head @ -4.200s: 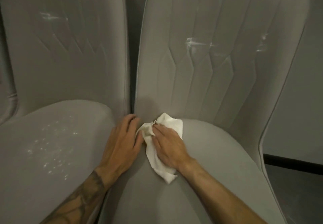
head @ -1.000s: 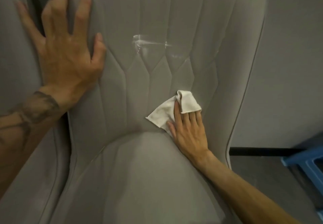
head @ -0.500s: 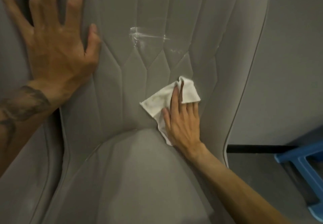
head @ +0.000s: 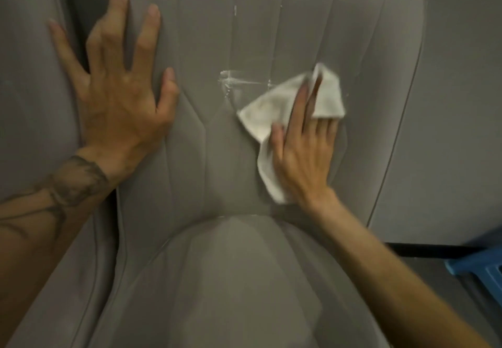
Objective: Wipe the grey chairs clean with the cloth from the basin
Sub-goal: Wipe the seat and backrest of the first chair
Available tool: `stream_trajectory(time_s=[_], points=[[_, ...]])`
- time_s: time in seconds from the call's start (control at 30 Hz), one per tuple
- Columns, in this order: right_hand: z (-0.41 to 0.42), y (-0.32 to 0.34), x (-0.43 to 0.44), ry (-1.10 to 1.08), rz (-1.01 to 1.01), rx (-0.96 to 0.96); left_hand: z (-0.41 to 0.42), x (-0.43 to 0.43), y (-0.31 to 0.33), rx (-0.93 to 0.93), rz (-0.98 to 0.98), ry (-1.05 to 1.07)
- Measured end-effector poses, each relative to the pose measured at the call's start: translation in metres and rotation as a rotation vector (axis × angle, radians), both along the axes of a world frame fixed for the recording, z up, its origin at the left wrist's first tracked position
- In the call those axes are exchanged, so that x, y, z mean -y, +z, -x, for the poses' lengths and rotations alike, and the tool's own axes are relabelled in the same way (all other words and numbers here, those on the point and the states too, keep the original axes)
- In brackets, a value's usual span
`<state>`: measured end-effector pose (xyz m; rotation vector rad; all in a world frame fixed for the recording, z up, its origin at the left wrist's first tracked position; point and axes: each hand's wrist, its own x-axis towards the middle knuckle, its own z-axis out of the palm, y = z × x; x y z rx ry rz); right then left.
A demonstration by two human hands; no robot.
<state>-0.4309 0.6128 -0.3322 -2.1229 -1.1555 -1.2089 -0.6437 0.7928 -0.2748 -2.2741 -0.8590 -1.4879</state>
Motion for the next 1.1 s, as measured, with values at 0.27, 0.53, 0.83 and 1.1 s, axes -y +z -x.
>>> stream_trajectory(time_s=[0.27,0.53,0.83,1.1], points=[[-0.038,0.123,-0.038,-0.06,-0.283,0.231,-0.002,-0.003,-0.002,0.02,-0.007,-0.008],[-0.014,0.074,0.0,-0.01,0.03,0.193,0.001,-0.001,0.001,-0.009,-0.004,-0.006],[0.0,0.113,-0.033,0.03,-0.083,0.153,-0.003,-0.005,-0.001,0.005,-0.041,0.015],[-0.03,0.163,-0.034,-0.027,-0.154,0.21,0.0,-0.003,0.001,-0.005,-0.028,0.007]])
